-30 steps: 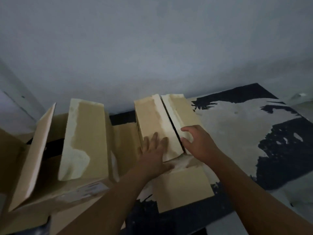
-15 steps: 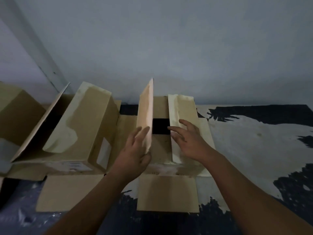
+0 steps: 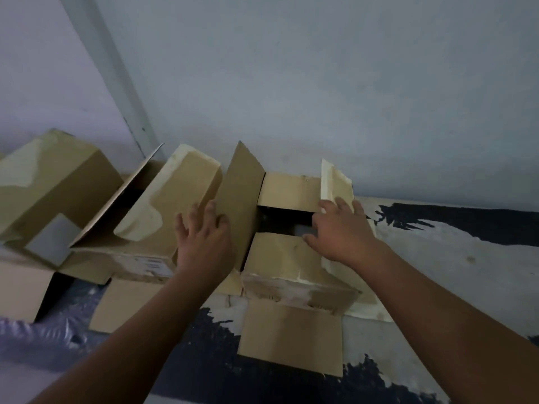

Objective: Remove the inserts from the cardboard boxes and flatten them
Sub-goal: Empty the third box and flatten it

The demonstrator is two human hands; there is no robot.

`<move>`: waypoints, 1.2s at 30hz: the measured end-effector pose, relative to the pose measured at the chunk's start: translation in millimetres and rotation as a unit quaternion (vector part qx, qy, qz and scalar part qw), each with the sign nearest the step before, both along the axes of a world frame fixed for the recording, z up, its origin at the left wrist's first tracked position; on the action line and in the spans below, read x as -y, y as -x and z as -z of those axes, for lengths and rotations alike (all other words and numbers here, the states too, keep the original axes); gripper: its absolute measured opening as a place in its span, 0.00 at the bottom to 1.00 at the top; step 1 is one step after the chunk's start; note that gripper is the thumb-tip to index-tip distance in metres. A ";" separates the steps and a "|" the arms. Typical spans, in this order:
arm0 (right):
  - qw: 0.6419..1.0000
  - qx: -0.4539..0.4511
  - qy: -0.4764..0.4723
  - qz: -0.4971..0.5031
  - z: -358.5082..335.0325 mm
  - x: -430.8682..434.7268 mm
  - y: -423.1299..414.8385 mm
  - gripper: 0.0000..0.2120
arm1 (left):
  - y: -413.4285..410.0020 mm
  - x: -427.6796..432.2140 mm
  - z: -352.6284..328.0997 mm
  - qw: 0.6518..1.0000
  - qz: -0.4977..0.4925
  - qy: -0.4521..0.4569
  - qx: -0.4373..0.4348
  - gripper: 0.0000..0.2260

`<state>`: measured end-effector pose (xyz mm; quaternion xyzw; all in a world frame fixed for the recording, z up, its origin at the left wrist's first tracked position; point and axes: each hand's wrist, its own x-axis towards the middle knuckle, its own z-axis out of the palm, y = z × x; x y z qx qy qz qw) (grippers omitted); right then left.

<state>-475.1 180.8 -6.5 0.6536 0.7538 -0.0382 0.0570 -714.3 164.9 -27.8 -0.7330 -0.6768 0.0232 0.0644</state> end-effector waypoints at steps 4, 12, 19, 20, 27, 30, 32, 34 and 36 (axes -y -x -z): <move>0.986 0.148 0.043 0.055 -24.8 11.0 -12.9 0.24 | -6.8 -4.7 19.7 0.996 -0.009 0.073 -0.047 0.29; 0.955 0.175 0.154 0.184 -0.7 32.1 -55.0 0.43 | -41.1 -18.6 50.5 0.971 0.035 0.222 0.080 0.29; 0.944 -0.137 0.191 0.232 63.7 49.7 -66.1 0.49 | -59.1 -46.3 63.6 0.974 0.057 0.217 0.044 0.31; 0.941 -0.160 0.186 0.233 66.3 52.1 -65.7 0.50 | -61.9 -51.3 65.1 0.974 0.074 0.214 0.027 0.32; 0.933 -0.230 0.131 0.243 80.3 55.5 -63.3 0.48 | -84.0 -69.9 51.1 0.971 0.105 0.212 0.035 0.28; 0.928 -0.268 0.084 0.246 68.4 54.8 -60.1 0.51 | -73.1 -64.6 27.9 0.971 0.116 0.150 0.144 0.21; 0.919 -0.313 0.053 0.234 52.3 54.8 -56.0 0.51 | -60.0 -57.9 9.0 0.966 0.154 0.112 0.177 0.17; 0.903 -0.373 -0.011 0.214 32.3 56.9 -50.4 0.43 | -48.9 -47.0 -11.2 0.954 0.190 0.096 0.212 0.14; 0.921 -0.342 -0.089 0.162 9.9 60.0 -45.6 0.39 | -42.5 -33.3 -30.4 0.944 0.217 0.120 0.220 0.11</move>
